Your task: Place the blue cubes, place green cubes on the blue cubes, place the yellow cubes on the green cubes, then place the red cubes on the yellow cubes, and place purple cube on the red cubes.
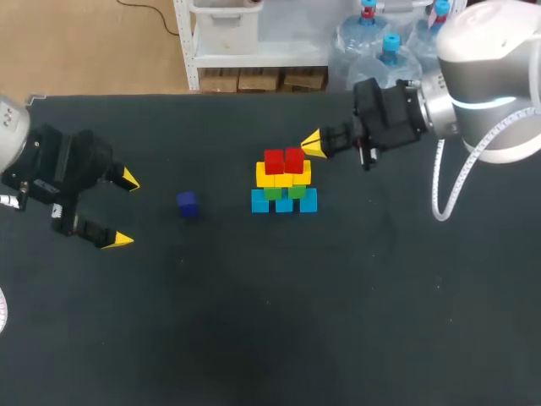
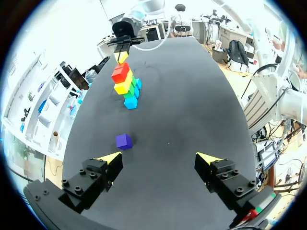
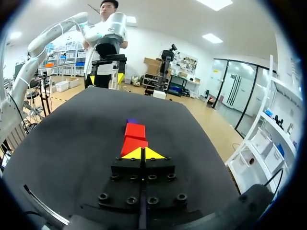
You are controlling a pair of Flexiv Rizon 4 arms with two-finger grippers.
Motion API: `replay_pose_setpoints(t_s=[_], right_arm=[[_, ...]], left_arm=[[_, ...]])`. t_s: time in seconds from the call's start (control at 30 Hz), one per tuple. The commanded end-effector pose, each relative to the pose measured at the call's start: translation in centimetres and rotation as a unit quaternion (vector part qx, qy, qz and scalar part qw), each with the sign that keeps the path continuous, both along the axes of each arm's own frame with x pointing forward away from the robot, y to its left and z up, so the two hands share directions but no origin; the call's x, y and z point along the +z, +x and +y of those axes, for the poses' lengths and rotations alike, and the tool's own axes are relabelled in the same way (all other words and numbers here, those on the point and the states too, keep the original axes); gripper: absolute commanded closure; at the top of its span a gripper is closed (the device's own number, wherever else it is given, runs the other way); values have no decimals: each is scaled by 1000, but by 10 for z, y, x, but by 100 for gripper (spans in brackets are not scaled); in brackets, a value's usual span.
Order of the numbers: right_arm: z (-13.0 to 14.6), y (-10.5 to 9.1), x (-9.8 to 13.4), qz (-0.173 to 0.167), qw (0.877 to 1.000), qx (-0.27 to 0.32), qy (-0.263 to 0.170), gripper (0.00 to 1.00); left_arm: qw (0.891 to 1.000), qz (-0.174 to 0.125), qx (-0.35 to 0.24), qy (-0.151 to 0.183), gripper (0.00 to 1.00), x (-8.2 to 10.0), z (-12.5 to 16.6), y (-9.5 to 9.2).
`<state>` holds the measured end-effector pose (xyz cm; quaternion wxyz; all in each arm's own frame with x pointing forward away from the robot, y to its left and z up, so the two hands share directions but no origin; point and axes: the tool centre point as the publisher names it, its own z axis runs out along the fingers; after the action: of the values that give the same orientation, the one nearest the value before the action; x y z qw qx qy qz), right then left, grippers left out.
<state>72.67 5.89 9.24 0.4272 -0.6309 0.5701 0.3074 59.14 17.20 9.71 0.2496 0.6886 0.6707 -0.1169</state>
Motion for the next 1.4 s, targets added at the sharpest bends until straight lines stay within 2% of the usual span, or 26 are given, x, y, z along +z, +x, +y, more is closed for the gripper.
replay_pose_setpoints(t_s=[0.03, 0.77, 1.4], right_arm=[[1, 2, -1, 0, 1000, 2, 1, 100], [2, 1, 0, 0, 1000, 4, -1, 100], [-7, -12, 2, 3, 1000, -5, 0, 100]], left_arm=[[1000, -2, -3, -4, 0, -1, 2, 0], [1000, -2, -3, -4, 0, -1, 2, 0], [1000, -2, -3, -4, 0, -1, 2, 0]])
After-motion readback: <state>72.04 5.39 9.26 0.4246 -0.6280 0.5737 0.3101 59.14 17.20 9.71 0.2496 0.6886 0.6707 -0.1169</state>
